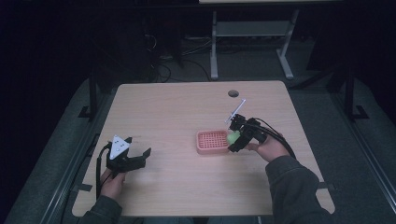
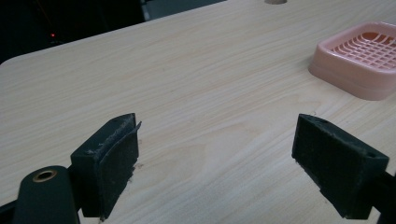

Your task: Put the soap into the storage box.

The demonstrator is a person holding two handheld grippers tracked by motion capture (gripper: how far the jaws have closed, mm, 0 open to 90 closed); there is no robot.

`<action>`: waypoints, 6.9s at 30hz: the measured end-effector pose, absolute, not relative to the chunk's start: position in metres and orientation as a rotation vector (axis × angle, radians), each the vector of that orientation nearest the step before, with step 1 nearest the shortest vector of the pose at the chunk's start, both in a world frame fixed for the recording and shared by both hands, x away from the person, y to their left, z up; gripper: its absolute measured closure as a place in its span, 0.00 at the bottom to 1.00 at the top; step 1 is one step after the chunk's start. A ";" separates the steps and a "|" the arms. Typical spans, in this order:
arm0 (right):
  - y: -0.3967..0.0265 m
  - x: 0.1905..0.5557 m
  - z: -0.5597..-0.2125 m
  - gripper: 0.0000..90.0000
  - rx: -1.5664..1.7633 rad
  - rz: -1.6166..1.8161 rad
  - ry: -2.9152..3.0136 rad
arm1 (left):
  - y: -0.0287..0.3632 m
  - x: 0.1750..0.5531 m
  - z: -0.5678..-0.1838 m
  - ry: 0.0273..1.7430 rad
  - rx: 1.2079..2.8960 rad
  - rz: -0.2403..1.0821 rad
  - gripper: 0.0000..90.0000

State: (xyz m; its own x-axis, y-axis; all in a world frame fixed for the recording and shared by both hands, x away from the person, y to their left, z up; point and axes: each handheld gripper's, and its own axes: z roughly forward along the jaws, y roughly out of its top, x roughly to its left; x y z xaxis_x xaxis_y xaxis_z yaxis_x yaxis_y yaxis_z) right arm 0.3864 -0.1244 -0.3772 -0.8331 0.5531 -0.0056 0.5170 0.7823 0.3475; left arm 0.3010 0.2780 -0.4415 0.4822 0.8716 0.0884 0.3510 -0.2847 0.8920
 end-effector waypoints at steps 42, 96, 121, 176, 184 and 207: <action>-0.077 0.418 -0.379 0.29 0.802 0.513 2.903 | 0.278 0.301 -0.440 1.026 1.846 0.740 0.16; -0.056 0.438 -0.411 0.28 0.906 0.470 2.936 | 0.277 0.301 -0.440 1.019 1.846 0.739 0.16; -0.061 0.437 -0.396 0.37 0.912 0.559 2.922 | 0.277 0.301 -0.440 1.017 1.847 0.739 0.16; -0.096 0.426 -0.391 0.30 1.002 0.652 2.901 | 0.277 0.301 -0.441 1.023 1.851 0.743 0.16; -0.104 0.424 -0.388 0.30 1.021 0.666 2.888 | 0.277 0.301 -0.441 1.024 1.851 0.742 0.16; -0.120 0.417 -0.389 0.30 1.055 0.655 2.881 | 0.277 0.301 -0.441 1.023 1.852 0.742 0.16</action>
